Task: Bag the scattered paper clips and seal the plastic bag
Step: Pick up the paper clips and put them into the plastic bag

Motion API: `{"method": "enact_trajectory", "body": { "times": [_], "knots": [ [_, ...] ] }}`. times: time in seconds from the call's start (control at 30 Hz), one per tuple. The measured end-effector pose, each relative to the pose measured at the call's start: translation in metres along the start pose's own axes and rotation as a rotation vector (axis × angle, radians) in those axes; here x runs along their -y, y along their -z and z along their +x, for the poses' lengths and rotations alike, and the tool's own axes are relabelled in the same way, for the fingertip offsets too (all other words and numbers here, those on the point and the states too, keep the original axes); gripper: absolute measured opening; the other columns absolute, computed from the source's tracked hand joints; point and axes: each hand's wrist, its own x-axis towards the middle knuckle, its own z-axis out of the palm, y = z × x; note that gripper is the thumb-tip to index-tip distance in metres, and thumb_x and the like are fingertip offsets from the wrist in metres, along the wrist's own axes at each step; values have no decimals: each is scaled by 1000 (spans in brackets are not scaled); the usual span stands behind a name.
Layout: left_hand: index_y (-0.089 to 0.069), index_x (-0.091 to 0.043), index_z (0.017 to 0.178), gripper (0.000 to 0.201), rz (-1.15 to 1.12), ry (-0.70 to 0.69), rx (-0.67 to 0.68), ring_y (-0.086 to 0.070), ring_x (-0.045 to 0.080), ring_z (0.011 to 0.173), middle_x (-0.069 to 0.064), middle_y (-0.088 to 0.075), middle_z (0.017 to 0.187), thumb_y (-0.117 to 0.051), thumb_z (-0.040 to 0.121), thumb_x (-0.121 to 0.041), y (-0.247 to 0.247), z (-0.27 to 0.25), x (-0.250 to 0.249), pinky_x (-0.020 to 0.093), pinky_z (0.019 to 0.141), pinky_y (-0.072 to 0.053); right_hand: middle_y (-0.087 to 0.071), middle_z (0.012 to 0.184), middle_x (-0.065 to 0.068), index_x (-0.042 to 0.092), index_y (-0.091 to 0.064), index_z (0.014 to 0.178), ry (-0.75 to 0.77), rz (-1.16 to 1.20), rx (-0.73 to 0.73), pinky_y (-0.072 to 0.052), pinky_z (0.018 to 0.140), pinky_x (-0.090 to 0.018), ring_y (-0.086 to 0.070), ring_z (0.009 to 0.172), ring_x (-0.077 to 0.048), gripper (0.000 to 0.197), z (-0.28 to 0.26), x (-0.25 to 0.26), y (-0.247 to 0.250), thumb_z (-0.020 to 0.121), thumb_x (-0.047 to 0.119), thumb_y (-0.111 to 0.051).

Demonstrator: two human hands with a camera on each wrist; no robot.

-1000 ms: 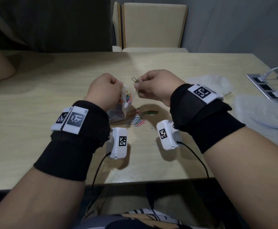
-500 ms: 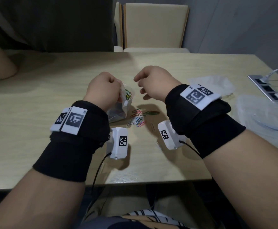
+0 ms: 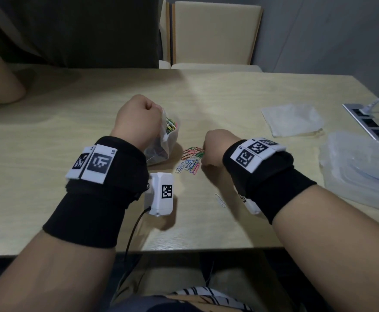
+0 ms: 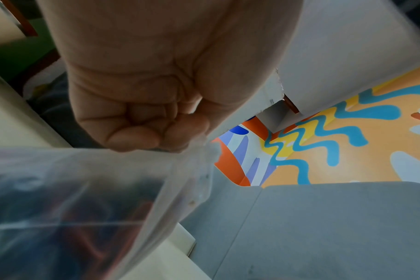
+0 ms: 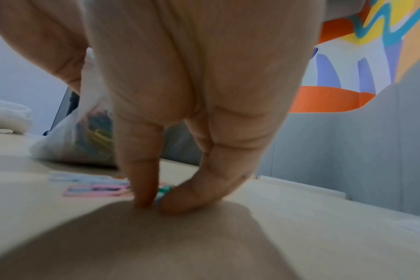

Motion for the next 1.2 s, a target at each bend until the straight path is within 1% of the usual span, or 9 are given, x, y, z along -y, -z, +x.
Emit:
{"method": "enact_trajectory", "body": {
  "times": [0.1,0.2,0.27,0.37,0.47,0.63,0.83,1.0,1.2],
  "knots": [
    [-55,-23,73,18,7,-6,-2,-60,32,81,4,-60,75,-48,90,-23,1,0,1,50,83,-55,-50,66,-6,10,-62,81,67,-8,-24,-40,64,-28,-53,78,-30,15,2,6,2,91,19,-55],
    [-55,-22,72,20,13,-14,-4,-60,32,79,2,-59,72,-48,90,-23,2,1,2,48,81,-54,-53,78,-5,10,-55,81,77,75,21,-40,57,-26,-53,82,-28,31,-2,8,7,91,39,-59],
    [-55,-21,73,21,18,-22,-2,-59,31,78,1,-58,71,-48,92,-22,2,2,3,45,78,-54,-49,100,-6,13,-54,107,61,102,50,-46,71,-32,-53,89,-29,57,-2,12,5,78,61,-65],
    [-55,-20,74,20,21,-27,7,-59,30,75,0,-58,72,-48,93,-21,-1,2,3,40,71,-51,-43,124,-11,16,-48,127,124,23,-3,-48,86,-39,-57,104,-34,70,3,22,-4,75,57,-70],
    [-56,-22,73,19,21,-20,16,-60,33,76,3,-59,72,-49,90,-23,-1,2,3,45,72,-53,-50,121,-13,13,-54,122,188,-37,-80,-43,77,-32,-58,104,-33,38,13,25,-8,89,30,-63],
    [-56,-22,73,19,1,-2,34,-59,33,78,3,-59,73,-48,90,-21,0,2,0,47,75,-55,-52,65,1,19,-64,76,139,-140,-129,-54,76,-33,-59,69,-29,12,28,21,-9,81,12,-55],
    [-57,-23,74,18,13,2,25,-64,37,87,8,-63,82,-50,90,-22,-1,1,-1,45,77,-56,-69,80,-1,19,-70,79,31,-12,-102,-56,81,-39,-66,74,-30,15,44,3,-9,77,22,-56],
    [-57,-24,74,19,7,14,31,-64,36,87,7,-64,84,-50,91,-22,-3,1,-2,47,81,-57,-73,97,-5,11,-75,94,50,279,-173,-54,86,-30,-69,94,-25,13,15,-7,10,87,13,-64],
    [-56,-22,76,20,7,19,34,-62,30,81,4,-62,79,-49,95,-21,-7,3,-1,37,71,-51,-64,72,-5,11,-64,69,110,1203,-233,-60,70,-27,-63,62,-16,23,-5,-6,32,82,-6,-68]
  ]
}}
